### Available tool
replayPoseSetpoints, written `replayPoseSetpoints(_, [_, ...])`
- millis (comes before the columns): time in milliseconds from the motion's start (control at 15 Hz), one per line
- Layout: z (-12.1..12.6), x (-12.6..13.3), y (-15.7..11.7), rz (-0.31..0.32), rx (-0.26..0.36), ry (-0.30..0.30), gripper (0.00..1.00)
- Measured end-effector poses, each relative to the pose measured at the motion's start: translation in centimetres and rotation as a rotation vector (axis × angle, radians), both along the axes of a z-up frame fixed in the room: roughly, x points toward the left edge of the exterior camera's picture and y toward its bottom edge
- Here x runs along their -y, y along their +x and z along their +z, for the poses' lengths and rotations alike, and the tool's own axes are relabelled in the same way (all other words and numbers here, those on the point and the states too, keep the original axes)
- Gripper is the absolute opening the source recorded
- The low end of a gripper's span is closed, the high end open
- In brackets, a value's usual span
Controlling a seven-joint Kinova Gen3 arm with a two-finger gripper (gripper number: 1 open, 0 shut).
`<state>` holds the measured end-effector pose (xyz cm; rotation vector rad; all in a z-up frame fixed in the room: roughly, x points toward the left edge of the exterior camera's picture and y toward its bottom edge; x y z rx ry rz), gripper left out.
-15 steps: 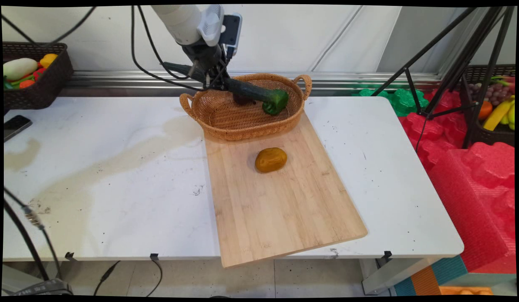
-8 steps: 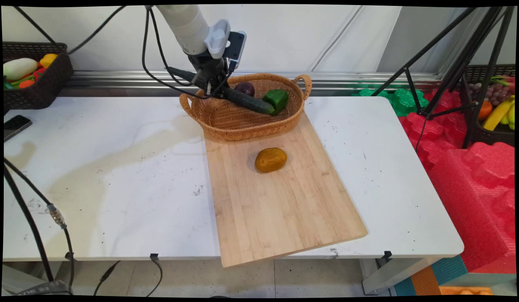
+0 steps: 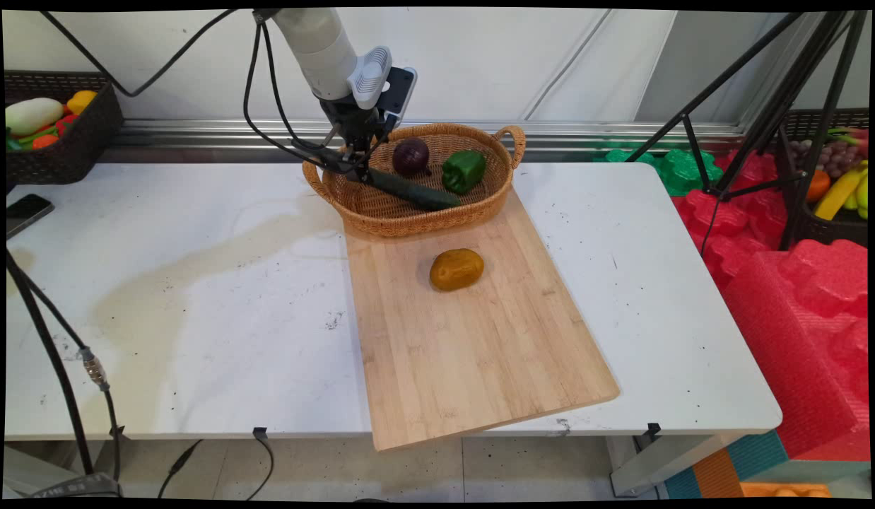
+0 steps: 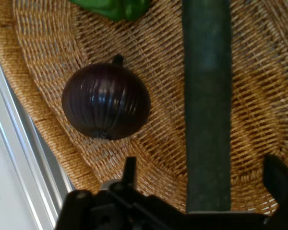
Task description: Place the picked object in the vegetable basket
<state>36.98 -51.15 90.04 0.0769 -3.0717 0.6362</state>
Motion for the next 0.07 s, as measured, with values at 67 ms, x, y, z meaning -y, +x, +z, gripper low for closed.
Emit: replayPoseSetpoints(67, [0.01, -0.02, -0.01, -0.008, 0.004, 0.001, 1.00])
